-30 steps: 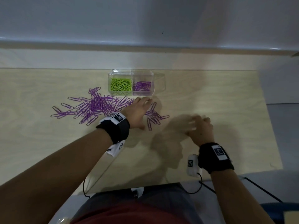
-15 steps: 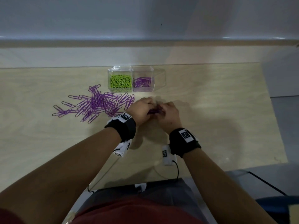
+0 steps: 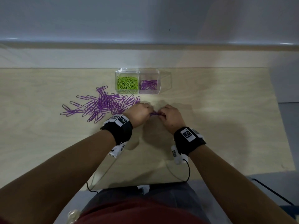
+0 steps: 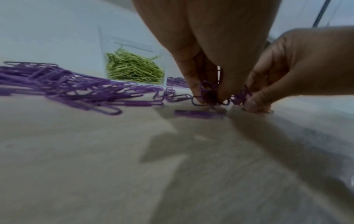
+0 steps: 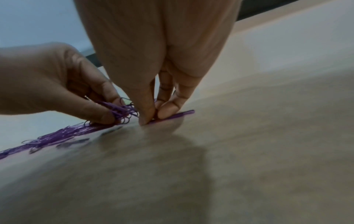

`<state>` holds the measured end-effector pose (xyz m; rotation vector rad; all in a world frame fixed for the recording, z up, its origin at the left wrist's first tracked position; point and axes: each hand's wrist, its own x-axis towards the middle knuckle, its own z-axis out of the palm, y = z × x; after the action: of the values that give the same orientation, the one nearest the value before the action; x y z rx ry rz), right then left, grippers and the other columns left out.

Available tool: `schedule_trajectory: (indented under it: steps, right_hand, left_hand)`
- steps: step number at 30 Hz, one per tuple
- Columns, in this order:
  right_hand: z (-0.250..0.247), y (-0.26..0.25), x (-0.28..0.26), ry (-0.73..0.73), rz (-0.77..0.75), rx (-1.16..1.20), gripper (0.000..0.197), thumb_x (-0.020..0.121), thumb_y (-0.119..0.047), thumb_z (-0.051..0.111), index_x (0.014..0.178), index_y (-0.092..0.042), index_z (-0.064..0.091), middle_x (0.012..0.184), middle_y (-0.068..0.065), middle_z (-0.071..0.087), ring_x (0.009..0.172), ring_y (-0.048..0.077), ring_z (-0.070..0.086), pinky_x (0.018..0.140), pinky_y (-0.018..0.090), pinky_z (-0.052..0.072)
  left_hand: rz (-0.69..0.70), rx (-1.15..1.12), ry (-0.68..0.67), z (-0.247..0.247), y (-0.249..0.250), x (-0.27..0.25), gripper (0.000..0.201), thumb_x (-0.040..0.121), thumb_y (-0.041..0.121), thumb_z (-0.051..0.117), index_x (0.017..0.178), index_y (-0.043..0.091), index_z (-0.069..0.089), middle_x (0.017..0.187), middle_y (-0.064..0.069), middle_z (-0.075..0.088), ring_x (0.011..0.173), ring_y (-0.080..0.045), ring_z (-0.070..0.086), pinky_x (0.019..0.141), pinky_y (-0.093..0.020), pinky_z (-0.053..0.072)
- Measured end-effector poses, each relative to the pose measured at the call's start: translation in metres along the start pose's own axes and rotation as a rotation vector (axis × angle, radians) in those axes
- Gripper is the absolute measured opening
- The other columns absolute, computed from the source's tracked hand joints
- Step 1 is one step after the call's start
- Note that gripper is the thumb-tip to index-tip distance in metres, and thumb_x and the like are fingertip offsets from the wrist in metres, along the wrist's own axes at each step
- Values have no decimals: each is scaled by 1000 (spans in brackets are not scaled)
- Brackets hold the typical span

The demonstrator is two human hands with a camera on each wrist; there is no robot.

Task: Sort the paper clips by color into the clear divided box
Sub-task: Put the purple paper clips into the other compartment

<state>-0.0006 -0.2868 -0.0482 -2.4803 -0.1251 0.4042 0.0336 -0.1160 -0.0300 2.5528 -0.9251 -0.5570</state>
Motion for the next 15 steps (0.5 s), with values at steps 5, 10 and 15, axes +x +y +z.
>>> schedule_trajectory:
  steps: [5, 10, 15]
  right_hand:
    - [-4, 9, -2, 19, -43, 54, 12, 73, -7, 68, 84, -4, 70, 78, 15, 64, 71, 32, 60, 68, 31, 40]
    - [-18, 12, 0, 171, 45, 302, 8, 75, -4, 73, 82, -6, 70, 78, 4, 65, 72, 17, 61, 70, 29, 48]
    - [-55, -28, 24, 325, 50, 511, 14, 74, -2, 73, 75, -14, 67, 74, 0, 66, 69, 5, 57, 65, 21, 49]
  left_hand:
    - [-49, -103, 48, -23, -7, -8, 16, 85, 11, 58, 94, 9, 71, 88, -10, 68, 83, -28, 61, 71, -30, 42]
    - [-153, -244, 237, -66, -13, -1, 15, 85, 14, 64, 97, 11, 72, 87, -6, 72, 76, -20, 64, 71, -27, 50]
    - [-302, -243, 364, -97, -13, 34, 21, 83, 11, 59, 99, 9, 72, 97, -11, 72, 91, -25, 65, 85, -31, 51]
